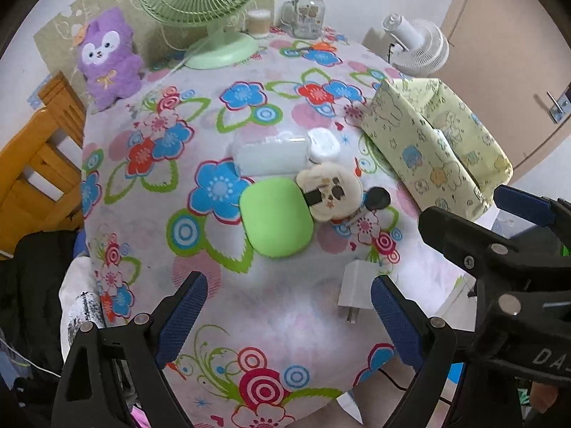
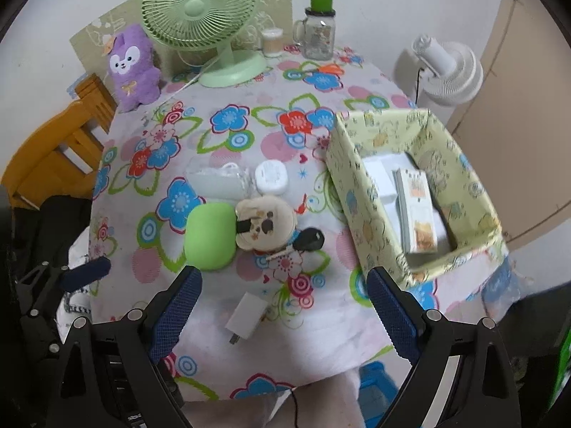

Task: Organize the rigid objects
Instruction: 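Withdraw both tools from the basket back over the table, then grasp the white plug with the left tool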

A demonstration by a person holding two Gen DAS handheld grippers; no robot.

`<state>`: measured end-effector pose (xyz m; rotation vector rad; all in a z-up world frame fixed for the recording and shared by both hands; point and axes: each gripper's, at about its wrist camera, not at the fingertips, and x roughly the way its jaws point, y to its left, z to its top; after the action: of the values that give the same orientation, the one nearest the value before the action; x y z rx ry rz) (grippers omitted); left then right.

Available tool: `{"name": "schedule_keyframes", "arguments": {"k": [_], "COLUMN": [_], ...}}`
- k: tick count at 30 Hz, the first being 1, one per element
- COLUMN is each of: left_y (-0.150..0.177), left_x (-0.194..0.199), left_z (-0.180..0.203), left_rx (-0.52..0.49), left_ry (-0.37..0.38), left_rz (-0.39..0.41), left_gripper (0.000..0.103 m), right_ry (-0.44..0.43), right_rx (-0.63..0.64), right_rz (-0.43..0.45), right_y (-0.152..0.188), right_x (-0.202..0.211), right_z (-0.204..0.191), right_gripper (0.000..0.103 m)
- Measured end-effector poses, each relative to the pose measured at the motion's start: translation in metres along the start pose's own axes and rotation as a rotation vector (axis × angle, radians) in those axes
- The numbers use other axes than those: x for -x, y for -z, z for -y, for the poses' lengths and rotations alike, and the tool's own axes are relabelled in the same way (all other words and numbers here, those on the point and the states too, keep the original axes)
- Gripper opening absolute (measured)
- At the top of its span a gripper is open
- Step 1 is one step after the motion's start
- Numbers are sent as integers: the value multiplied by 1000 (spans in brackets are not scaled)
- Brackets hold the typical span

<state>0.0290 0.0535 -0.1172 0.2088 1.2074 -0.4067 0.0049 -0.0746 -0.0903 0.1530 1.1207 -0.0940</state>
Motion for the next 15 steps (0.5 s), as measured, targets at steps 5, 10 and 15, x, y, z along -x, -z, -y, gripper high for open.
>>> {"name": "schedule_keyframes", "arguments": {"k": [5,10,15], "left_y": [2,5,7], "left_x": [-12,-33,-53], "left_z": [8,19,27], "left_rx": [-23,-59,-76], "left_ry": [19,31,38], "left_rz": [-23,-58,-87], "left_gripper": [94,94,91], "right_ry": [9,9,28], "right_rx": [-21,-60,-79], "right_rz": [-10,-34,-72], "right_y": [9,19,30], "right_x": [-10,-26,-46], "right_z": [6,15,24], "right_gripper": [94,92,91]}}
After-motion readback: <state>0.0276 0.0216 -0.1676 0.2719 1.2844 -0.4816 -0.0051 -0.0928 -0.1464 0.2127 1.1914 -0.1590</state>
